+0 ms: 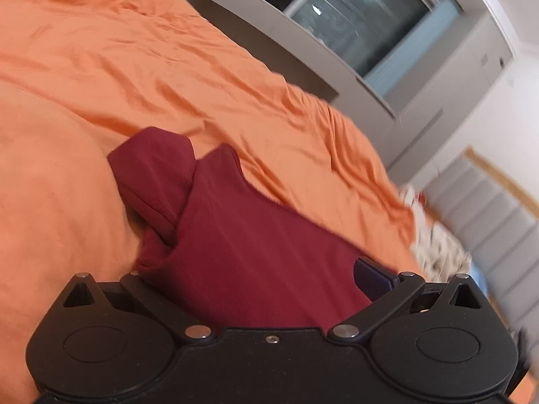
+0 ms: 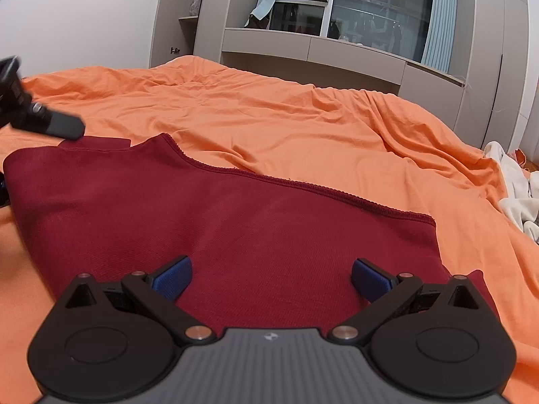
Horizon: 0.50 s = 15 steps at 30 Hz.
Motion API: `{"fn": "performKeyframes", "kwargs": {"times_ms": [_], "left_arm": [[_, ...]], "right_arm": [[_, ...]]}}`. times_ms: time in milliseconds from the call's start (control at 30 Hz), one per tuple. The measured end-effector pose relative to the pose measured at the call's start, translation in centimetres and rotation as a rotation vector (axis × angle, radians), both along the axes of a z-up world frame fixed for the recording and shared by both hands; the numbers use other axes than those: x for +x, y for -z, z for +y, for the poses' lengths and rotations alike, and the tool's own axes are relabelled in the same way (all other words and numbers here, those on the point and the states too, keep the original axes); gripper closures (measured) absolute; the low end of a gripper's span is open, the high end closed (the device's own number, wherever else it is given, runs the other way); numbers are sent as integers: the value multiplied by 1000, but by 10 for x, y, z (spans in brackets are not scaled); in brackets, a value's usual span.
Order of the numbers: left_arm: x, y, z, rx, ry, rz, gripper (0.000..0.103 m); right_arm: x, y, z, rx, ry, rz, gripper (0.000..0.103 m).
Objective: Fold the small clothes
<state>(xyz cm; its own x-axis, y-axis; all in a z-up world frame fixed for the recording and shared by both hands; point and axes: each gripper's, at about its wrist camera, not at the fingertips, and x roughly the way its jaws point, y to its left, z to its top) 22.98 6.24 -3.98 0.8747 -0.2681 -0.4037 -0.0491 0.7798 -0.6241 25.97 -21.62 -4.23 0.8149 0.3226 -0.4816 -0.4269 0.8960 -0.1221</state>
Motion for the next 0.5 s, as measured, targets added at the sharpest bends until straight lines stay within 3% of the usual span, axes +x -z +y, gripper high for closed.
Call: {"fn": "performKeyframes", "kwargs": {"times_ms": [67,300,500], "left_arm": [[5,-1,2,-22,-19,8,1],[10,0,-6,52,-80,26,9],[7,0,0,36,-143,6,34]], "right_arm": [[0,0,0,0,0,-1,0],[0,0,1,-1,0,-1,0],[0,0,0,-2,1,-2,0]]}}
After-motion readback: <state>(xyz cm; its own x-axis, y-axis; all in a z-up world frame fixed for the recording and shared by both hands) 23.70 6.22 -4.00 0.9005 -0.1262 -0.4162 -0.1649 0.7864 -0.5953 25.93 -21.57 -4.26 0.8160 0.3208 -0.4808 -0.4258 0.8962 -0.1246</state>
